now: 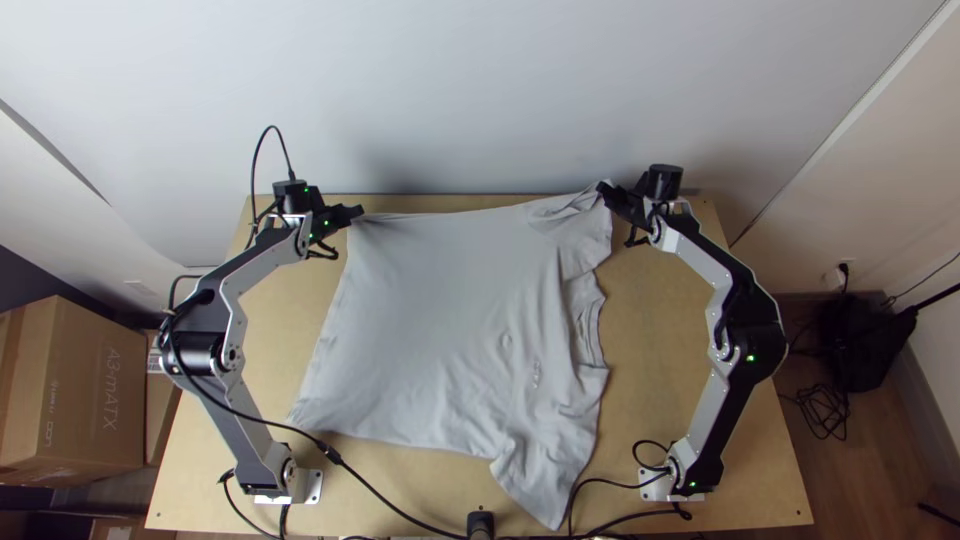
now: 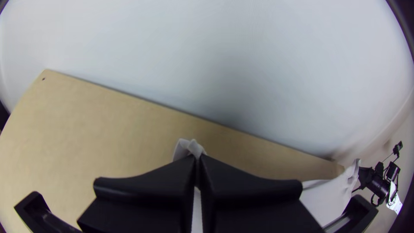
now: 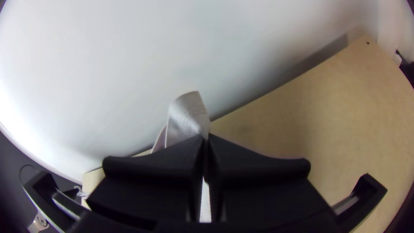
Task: Fold the t-shirt
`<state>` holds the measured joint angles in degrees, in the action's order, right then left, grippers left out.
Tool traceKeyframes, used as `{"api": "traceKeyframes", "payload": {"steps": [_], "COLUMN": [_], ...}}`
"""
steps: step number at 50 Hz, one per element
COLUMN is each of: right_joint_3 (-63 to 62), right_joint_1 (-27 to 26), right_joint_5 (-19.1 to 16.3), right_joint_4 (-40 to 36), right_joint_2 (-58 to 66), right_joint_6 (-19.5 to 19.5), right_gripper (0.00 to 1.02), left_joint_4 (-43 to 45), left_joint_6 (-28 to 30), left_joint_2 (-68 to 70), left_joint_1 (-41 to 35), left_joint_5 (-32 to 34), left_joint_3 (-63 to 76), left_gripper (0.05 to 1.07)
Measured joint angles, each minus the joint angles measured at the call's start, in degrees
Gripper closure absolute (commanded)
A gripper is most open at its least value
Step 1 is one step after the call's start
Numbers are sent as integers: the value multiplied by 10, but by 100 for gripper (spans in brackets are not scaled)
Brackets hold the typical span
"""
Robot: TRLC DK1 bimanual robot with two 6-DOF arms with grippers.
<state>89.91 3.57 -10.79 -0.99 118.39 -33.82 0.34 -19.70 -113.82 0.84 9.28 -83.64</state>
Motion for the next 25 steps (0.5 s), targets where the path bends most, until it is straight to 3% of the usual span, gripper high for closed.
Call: {"api": "traceKeyframes", "payload": {"steps": [7,8,10,14,16,25], "right_joint_3": [68,76,90,117,130,165], "right_joint_1": [0,0,0,-1,-4,-33], "right_joint_5": [19,23,27,42,46,65], "right_joint_4": [-12,-12,-13,-13,-13,-29], "right_joint_2": [39,42,46,52,53,42], "right_joint_6": [4,5,9,13,13,12], "right_gripper": [99,95,71,5,3,3], "left_joint_4": [0,0,-4,-11,-11,-42], "left_joint_6": [0,0,0,-3,-5,-19], "left_joint_2": [-45,-51,-61,-77,-82,-84], "left_joint_1": [-2,-2,-4,-7,-8,-7], "left_joint_5": [2,2,1,1,-3,-5], "left_joint_3": [-69,-79,-97,-132,-146,-205], "left_gripper": [104,101,86,39,11,10]}}
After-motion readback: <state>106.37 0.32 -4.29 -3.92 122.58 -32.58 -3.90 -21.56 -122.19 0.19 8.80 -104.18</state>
